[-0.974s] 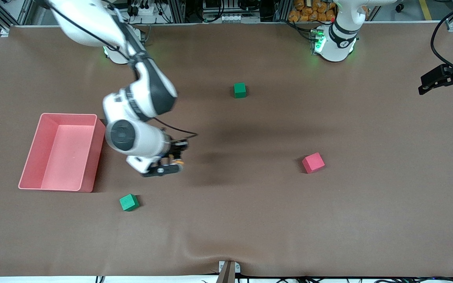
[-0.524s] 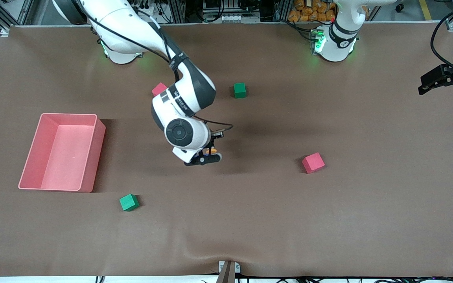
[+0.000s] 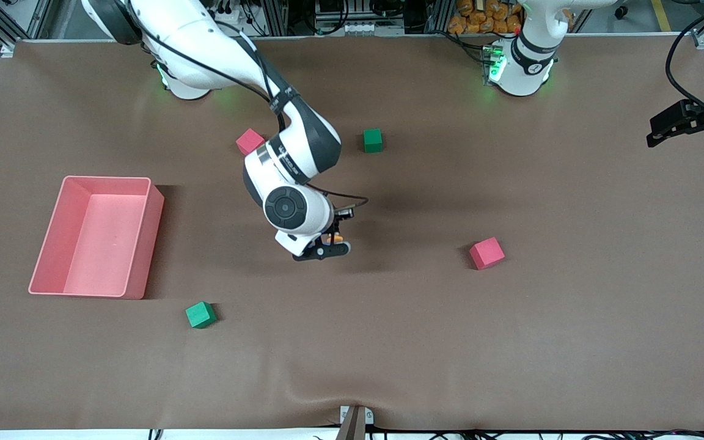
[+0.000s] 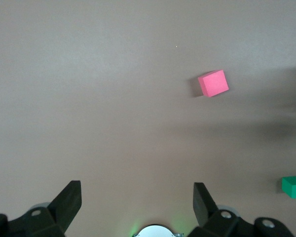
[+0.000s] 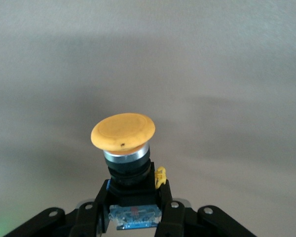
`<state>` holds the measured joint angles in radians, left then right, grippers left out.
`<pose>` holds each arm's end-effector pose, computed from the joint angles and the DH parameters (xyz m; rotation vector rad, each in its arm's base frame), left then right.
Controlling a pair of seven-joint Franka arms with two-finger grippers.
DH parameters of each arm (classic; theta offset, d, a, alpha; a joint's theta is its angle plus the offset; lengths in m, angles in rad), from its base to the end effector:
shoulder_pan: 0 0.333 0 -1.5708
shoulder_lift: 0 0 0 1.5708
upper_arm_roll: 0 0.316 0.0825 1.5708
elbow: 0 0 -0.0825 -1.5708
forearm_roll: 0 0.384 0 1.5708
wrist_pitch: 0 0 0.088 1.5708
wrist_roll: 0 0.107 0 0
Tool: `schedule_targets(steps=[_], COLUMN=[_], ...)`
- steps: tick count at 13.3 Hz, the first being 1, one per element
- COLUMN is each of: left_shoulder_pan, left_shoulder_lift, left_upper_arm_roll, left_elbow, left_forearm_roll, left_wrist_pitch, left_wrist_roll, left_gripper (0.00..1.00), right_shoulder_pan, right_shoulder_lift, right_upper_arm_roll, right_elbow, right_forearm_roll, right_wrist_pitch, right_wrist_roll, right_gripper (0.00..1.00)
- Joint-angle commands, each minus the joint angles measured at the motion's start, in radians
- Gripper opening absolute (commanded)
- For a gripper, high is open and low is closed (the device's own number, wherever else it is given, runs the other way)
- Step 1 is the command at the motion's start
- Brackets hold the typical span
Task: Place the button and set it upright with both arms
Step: 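Carry the yellow button out of the tray toward the table middle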
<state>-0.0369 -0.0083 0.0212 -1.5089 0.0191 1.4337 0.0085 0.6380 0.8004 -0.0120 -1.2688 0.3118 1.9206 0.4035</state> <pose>0.5378 -0.0061 0.6463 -3.1206 0.0347 0.1043 0.5807 0.4491 0.2667 -2.9455 -0.1416 0.3920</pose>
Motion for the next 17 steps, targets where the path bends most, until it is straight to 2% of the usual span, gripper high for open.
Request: schedule_targets(steps=[1, 3, 9, 10, 11, 12, 14, 17], left_shoulder_pan=[-0.001, -0.003, -0.001, -0.001, -0.001, -0.003, -0.006, -0.011], left_shoulder_lift=[0.008, 0.008, 0.008, 0.008, 0.008, 0.010, 0.010, 0.021], left_upper_arm_roll=[-0.004, -0.006, -0.007, -0.007, -0.007, -0.007, -0.007, -0.017], left_elbow=[0.004, 0.004, 0.003, 0.003, 0.003, 0.003, 0.003, 0.004], left_forearm_roll=[0.005, 0.004, 0.004, 0.004, 0.004, 0.002, -0.001, -0.004], left_wrist_pitch=[-0.004, -0.004, -0.004, -0.004, -0.006, -0.004, -0.006, -0.004], left_wrist_roll=[0.001, -0.001, -0.001, -0.001, -0.001, -0.001, -0.002, -0.013], left_gripper=[1.00, 1.00, 1.00, 1.00, 1.00, 1.00, 1.00, 1.00], right_shoulder_pan=[0.029, 0.054, 0.088, 0.089, 0.089, 0.092, 0.097, 0.092], right_shoulder_lift=[0.114, 0.180, 0.200, 0.200, 0.200, 0.200, 0.198, 0.171], right_upper_arm_roll=[-0.002, -0.002, -0.003, -0.003, -0.003, -0.003, -0.003, -0.003], right_elbow=[0.074, 0.130, 0.128, 0.128, 0.125, 0.123, 0.120, 0.118], right_forearm_roll=[0.021, 0.020, 0.013, 0.013, 0.010, 0.006, -0.031, -0.031], right_wrist_pitch=[0.066, 0.066, 0.067, 0.067, 0.064, 0.063, 0.064, 0.054], right_wrist_roll=[0.060, 0.118, 0.179, 0.186, 0.184, 0.181, 0.181, 0.181], right_gripper=[0.00, 0.00, 0.00, 0.06, 0.36, 0.99, 1.00, 1.00])
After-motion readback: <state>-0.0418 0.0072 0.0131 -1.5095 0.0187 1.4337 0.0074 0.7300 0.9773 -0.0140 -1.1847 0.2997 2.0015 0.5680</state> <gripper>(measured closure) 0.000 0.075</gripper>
